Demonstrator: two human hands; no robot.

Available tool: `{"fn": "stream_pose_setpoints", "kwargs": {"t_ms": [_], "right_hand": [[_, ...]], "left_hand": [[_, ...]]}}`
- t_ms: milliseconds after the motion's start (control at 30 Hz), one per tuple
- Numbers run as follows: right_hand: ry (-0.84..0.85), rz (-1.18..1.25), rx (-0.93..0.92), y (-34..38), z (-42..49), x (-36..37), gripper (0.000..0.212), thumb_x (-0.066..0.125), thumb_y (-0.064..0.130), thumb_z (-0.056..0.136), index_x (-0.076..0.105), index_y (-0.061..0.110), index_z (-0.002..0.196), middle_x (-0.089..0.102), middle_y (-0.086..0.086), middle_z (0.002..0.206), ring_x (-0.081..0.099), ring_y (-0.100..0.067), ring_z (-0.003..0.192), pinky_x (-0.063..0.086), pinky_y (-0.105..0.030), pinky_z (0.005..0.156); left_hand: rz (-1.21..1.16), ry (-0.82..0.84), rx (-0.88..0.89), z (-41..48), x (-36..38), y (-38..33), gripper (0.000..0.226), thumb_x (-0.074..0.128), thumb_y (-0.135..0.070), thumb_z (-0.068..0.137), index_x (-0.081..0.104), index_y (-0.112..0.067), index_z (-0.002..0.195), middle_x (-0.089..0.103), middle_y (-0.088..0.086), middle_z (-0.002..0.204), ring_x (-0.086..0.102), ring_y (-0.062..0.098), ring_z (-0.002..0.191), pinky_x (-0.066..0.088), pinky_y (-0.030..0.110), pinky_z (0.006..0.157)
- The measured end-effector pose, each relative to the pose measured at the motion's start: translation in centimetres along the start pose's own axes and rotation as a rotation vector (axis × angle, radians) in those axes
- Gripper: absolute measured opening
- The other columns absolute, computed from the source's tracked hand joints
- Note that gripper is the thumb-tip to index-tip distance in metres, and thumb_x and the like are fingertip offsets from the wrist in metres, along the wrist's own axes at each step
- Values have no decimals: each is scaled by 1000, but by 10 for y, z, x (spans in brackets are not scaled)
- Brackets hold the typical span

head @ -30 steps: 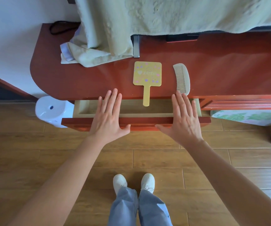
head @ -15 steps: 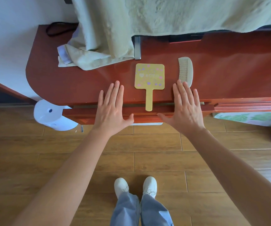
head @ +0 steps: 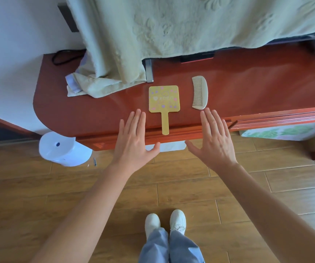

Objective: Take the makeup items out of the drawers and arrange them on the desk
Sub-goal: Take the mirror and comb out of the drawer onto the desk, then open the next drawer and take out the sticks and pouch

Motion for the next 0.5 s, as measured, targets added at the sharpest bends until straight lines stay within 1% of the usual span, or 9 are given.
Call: {"fn": "stream_pose_setpoints", "kwargs": {"t_ms": [67, 267, 500], "right_hand": [[-3, 25, 51, -3, -16, -12, 87, 41, 61, 81, 30, 0, 142, 34, -17, 149, 27, -31, 140, 31, -49, 110], [-51, 45, 194, -10, -71, -55, 84, 43, 60, 81, 35, 1, 140, 40, -16, 145, 33, -30, 137, 31, -43, 111], [-84, 13, 384, -36, -120, -101, 86, 40, 61, 78, 34, 2, 141, 40, -16, 145, 34, -32, 136, 29, -43, 110]], "left_hand": [[-14, -1, 40, -9, -11, -13, 86, 34, -57, 80, 24, 0, 145, 24, 17, 153, 20, 31, 142, 14, 47, 114], [-55, 8, 153, -34, -43, -59, 85, 36, -55, 81, 24, 0, 144, 26, 18, 152, 23, 31, 141, 13, 45, 113], [-2, 19, 328, -40, -66, -125, 87, 27, -59, 81, 22, -1, 146, 21, 18, 154, 18, 31, 143, 15, 46, 114]]}}
Point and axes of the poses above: each hand's wrist, its own z-axis towards the middle knuckle, its own x-axis out of the palm, y = z × x, the point moved 4 cm from there along z, towards the middle knuckle
